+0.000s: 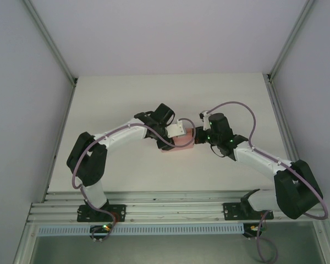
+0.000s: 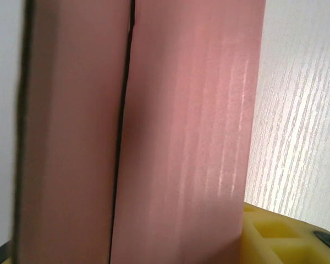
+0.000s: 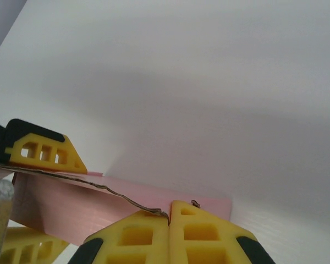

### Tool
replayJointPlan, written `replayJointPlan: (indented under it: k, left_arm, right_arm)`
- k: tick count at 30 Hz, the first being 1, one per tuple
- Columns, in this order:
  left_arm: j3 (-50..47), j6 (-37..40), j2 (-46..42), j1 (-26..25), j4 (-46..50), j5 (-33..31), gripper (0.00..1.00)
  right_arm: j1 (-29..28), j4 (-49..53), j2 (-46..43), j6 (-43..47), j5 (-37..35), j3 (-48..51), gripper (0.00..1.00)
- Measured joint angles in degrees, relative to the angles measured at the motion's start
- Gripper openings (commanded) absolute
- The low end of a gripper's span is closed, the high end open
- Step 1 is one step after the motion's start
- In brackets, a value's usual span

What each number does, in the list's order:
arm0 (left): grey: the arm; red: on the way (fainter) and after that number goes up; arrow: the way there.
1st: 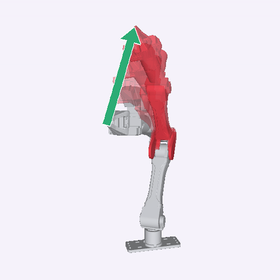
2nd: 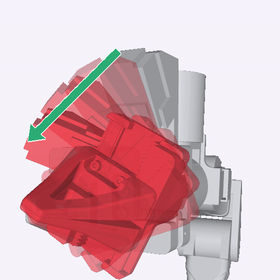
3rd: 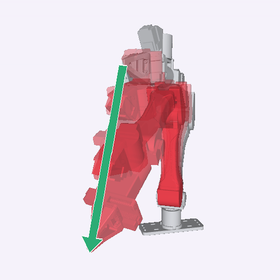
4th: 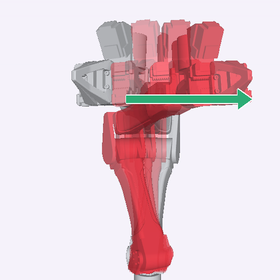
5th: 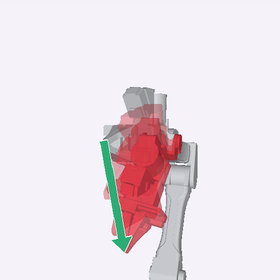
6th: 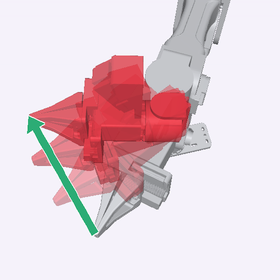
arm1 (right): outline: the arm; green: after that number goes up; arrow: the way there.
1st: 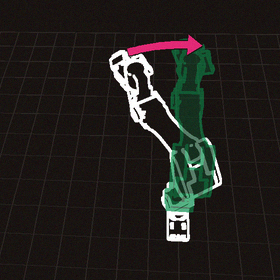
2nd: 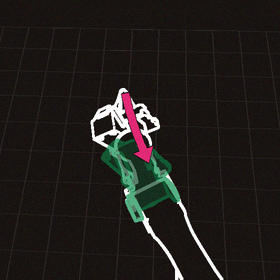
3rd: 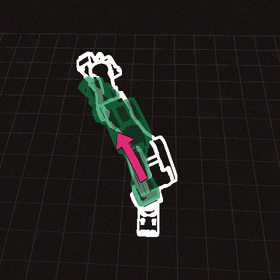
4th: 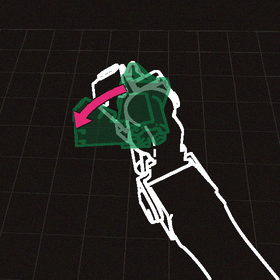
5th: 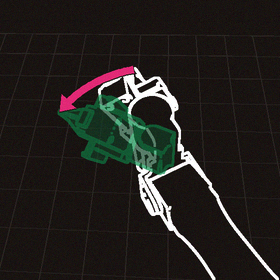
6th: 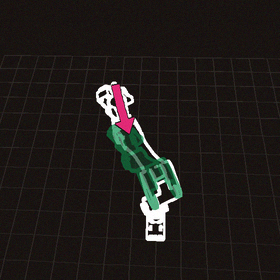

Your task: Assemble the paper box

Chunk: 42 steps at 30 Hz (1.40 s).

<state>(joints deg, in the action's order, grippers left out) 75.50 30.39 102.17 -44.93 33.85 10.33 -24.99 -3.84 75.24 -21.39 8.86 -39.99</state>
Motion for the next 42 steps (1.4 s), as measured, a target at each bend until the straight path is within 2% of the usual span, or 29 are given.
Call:
replayJointPlan:
  k: [8,24,34,38,41,42]
  left_arm:
    - [0.0,0.0,0.0,0.0,-0.1,0.2,0.48]
    - [0.0,-0.7,0.1,0.4,0.2,-0.1,0.48]
    - [0.0,-0.9,0.1,0.4,0.1,-0.1,0.5]
    - [0.0,-1.1,0.1,0.4,-0.6,-0.3,0.65]
    - [0.0,-1.5,-0.2,0.3,-1.4,-0.3,0.88]
    - [0.0,-1.6,-0.4,0.3,-1.5,-0.3,1.0]
  right_arm:
    - [-0.3,-5.3,-0.6,2.2,-0.9,3.0,0.0]
    - [-4.9,-18.4,0.3,1.9,-8.9,9.1,0.0]
    - [-5.3,-17.9,0.2,4.7,-10.4,8.8,0.0]
    - [-5.4,-16.7,0.2,4.3,-10.7,8.1,0.0]
    - [-5.8,-16.4,0.3,3.8,-11.6,7.9,0.0]
    - [-6.1,-16.2,0.3,3.5,-12.1,7.7,0.0]
